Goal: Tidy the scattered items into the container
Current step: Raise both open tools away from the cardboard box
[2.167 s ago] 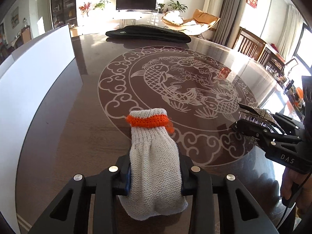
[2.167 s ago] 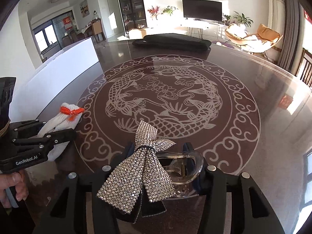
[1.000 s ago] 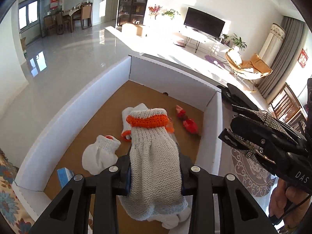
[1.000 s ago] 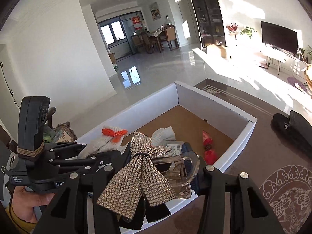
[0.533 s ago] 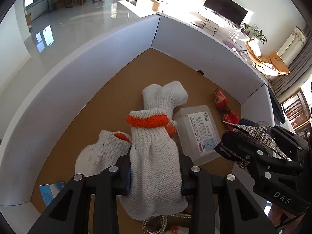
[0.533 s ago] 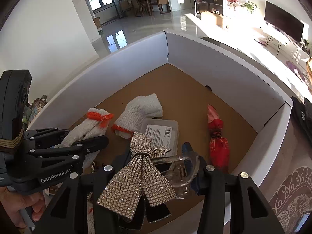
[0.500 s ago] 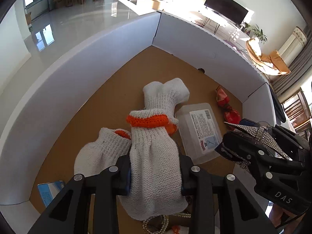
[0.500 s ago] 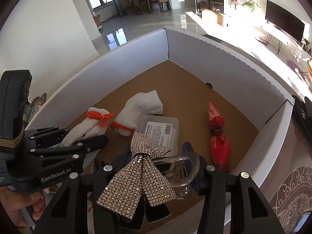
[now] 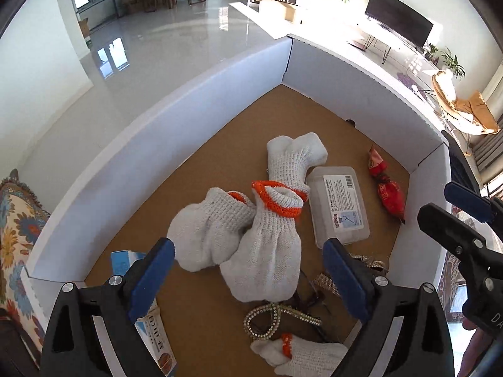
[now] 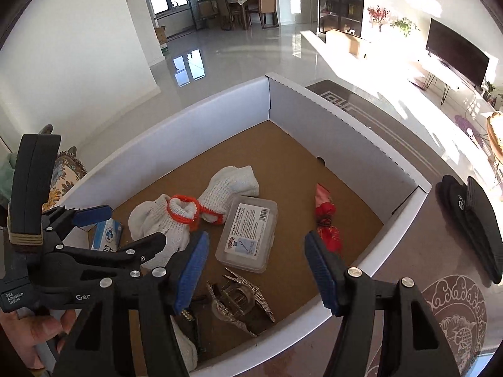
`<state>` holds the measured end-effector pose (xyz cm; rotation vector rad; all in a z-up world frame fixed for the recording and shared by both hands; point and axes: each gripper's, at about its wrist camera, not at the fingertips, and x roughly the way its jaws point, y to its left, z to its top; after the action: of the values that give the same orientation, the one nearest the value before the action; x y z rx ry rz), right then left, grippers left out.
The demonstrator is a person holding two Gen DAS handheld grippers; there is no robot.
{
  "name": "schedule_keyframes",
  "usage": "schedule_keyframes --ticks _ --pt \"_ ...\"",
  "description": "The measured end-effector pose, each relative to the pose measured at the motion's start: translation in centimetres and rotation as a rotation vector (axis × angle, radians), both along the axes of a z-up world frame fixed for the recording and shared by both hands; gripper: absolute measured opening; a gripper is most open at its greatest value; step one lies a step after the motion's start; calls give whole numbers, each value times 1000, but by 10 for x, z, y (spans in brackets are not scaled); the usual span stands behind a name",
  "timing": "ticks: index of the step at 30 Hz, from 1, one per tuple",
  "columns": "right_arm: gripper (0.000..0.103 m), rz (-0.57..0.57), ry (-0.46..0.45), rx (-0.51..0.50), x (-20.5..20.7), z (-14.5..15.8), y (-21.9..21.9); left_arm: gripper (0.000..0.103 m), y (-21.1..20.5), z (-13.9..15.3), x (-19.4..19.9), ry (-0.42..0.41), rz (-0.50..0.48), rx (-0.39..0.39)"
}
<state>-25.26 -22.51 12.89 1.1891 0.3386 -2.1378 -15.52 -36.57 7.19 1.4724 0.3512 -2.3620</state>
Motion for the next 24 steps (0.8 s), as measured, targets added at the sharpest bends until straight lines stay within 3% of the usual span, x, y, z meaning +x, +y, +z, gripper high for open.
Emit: schedule_keyframes --ticks 5,13,18,19,21,24 --pt "64 24 21 -7 17 16 16 96 17 29 36 66 52 -48" --pt "64 80 27 12 36 18 17 96 30 55 68 97 150 -130" --pt "64 94 18 3 41 12 13 97 28 60 75 102 162 -86" --pt "64 96 18 2 42 11 12 103 27 60 75 100 160 -70" --pt "64 101 20 2 44 10 10 103 25 59 78 103 191 -58" --pt "64 102 22 -3 46 7 7 103 24 63 89 180 217 -35"
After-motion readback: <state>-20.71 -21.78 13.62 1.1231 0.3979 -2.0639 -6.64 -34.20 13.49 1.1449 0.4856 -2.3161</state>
